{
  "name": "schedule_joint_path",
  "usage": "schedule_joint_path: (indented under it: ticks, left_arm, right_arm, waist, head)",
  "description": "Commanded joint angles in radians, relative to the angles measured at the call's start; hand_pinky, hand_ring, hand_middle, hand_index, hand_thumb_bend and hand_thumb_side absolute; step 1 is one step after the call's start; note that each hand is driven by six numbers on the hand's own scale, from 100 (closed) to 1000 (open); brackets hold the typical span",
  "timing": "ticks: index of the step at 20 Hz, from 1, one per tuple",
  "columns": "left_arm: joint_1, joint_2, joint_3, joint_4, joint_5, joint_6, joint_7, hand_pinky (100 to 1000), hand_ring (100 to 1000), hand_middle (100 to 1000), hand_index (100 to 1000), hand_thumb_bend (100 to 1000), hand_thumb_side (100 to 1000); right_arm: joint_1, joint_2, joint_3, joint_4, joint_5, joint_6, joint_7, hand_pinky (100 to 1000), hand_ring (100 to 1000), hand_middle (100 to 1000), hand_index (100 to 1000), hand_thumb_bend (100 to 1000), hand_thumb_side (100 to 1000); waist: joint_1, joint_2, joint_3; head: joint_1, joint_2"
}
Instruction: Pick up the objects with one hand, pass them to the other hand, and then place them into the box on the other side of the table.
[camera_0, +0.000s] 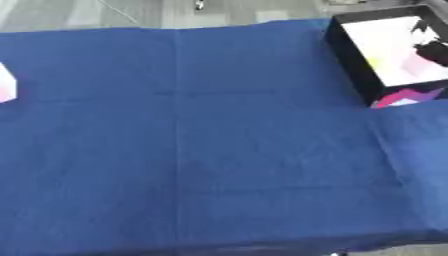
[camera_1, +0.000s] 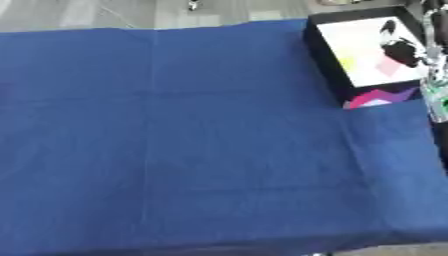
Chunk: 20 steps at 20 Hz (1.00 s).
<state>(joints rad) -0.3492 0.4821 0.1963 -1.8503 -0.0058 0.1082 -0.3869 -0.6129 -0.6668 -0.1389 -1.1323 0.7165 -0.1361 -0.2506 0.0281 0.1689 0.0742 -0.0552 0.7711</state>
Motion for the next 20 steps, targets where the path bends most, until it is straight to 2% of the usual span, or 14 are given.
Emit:
schedule_joint_path:
  ticks: [1, 6, 12, 16, 18, 20]
  left_arm:
    - [-0.028, 0.093, 0.026, 0.026, -0.061, -0.031, 0.055, 781, 649, 631, 831, 274, 832]
    - [-0.075, 0.222, 0.011, 0.182, -0.224, -0.108, 0.155, 792, 684, 676, 846, 308, 747]
    - [-0.181, 0.327, -0.047, 0.477, -0.411, -0.15, 0.201, 794, 705, 717, 879, 339, 702]
    - [-0.283, 0.357, -0.086, 0.695, -0.53, -0.171, 0.228, 799, 723, 740, 887, 390, 661]
    - [-0.334, 0.354, -0.097, 0.792, -0.6, -0.175, 0.244, 798, 730, 749, 890, 418, 672]
    - [-0.381, 0.338, -0.098, 0.88, -0.666, -0.153, 0.256, 794, 727, 748, 893, 441, 685]
  right_arm:
    - [0.018, -0.022, 0.019, -0.173, -0.029, -0.036, 0.006, 856, 860, 909, 1000, 100, 296]
    - [0.085, -0.009, 0.076, -0.39, -0.09, -0.086, 0.044, 845, 846, 878, 1000, 100, 258]
    - [0.122, -0.003, 0.129, -0.549, -0.128, -0.146, 0.102, 831, 829, 847, 1000, 100, 227]
    - [0.133, 0.007, 0.151, -0.609, -0.15, -0.19, 0.134, 830, 823, 839, 1000, 100, 223]
    - [0.138, 0.014, 0.157, -0.639, -0.168, -0.21, 0.148, 828, 821, 834, 1000, 100, 216]
    - [0.14, 0.022, 0.164, -0.667, -0.182, -0.226, 0.161, 827, 819, 832, 1000, 100, 220]
  waist:
    - [0.003, -0.01, -0.003]
    - [0.012, -0.015, -0.014]
    - [0.014, -0.015, -0.03]
    - [0.009, -0.009, -0.043]
    - [0.005, -0.003, -0.049]
    - [0.001, 0.003, -0.054]
  head:
    - [0.094, -0.015]
    - [0.224, -0.036]
    - [0.364, -0.062]
    - [0.423, -0.077]
    - [0.438, -0.081]
    - [0.445, -0.084]
